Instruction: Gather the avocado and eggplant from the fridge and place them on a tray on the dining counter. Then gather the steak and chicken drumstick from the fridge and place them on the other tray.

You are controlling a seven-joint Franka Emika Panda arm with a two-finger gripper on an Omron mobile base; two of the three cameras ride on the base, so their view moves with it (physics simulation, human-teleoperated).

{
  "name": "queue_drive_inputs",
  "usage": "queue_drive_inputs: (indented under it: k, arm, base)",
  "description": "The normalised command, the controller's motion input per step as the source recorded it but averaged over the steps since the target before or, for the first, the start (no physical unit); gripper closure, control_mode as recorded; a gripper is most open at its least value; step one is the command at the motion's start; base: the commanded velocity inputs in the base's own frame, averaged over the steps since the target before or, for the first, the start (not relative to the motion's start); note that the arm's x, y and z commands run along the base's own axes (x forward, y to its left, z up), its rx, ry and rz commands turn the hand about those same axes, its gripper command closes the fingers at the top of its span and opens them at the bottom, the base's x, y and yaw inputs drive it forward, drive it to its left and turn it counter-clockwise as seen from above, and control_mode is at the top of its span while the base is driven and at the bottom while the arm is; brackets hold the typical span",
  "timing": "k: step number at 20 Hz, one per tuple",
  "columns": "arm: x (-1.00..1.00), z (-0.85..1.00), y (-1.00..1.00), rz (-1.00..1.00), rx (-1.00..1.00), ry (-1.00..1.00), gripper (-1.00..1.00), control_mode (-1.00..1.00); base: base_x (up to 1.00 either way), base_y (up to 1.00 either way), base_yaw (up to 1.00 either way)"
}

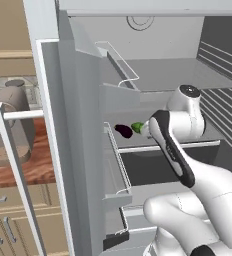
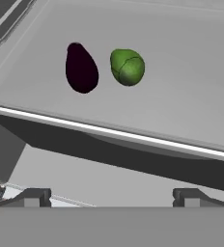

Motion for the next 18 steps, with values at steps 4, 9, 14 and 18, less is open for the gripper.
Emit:
queue_drive_inputs:
  k: [4, 9, 14, 18]
  arm:
    - [0.52, 0.00, 0.05, 0.00, -0.01, 0.00, -1.00, -1.00]
    - [0.51, -0.01, 0.00, 0.00, -0.01, 0.00, -1.00, -1.00]
    - [0.48, -0.11, 0.00, 0.00, 0.00, 0.00, -1.00, -1.00]
    - [0.30, -0.23, 0.00, 0.01, -0.01, 0.00, -1.00, -1.00]
  base:
    - [0.00, 0.00, 0.00]
    - [0.00, 0.00, 0.00]
    - [0.00, 0.00, 0.00]
    - [0.00, 0.00, 0.00]
